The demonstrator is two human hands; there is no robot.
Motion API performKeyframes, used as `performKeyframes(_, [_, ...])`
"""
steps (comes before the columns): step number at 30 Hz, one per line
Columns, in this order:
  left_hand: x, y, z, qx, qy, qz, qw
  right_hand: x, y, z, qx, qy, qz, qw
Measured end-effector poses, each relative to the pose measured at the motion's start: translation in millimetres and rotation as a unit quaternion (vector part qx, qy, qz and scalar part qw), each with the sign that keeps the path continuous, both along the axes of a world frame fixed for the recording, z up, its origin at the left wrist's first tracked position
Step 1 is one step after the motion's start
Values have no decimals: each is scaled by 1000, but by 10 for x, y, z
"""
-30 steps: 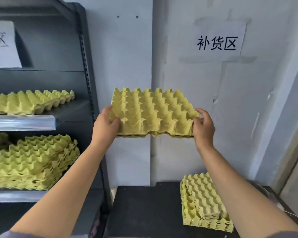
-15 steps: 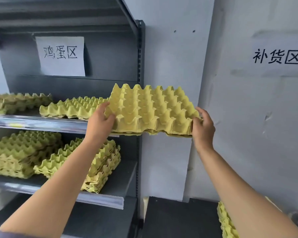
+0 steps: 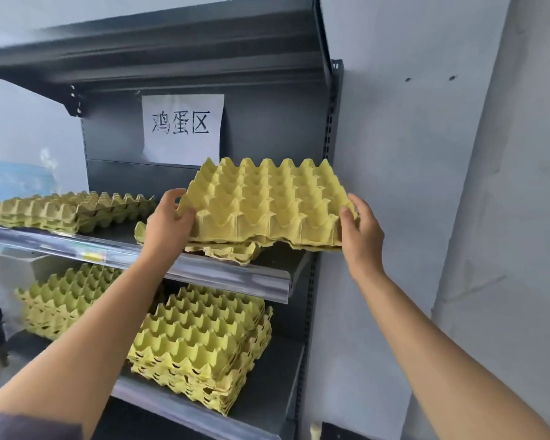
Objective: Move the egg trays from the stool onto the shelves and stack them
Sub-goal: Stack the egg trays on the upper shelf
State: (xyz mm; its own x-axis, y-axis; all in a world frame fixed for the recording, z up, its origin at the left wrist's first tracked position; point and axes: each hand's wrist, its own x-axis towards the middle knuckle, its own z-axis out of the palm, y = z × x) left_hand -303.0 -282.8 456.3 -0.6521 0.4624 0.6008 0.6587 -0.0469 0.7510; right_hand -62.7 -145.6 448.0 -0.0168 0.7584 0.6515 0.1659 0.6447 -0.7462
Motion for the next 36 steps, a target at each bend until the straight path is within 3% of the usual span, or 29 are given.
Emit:
performKeyframes(7, [-825,334,52,11,-16,-52,998,-646,48,63,22,-25,-62,998])
performKeyframes(16, [-1752,570,116,-53,25,-101,993,-1407,-169,58,5,-83,-139,987])
performKeyframes(22, [-2038,761,119,-139,79,-107,981,-1649,-167,58,-41,-148,-190,970])
performKeyframes(30, [-2194,819,68,-133,79,-75,985,-1797,-140,100,-66,-171,-193,964])
performKeyframes(36, [-2378,909,-60,-205,107,-71,970,-1810,-197,20,-108,-316,-226,915])
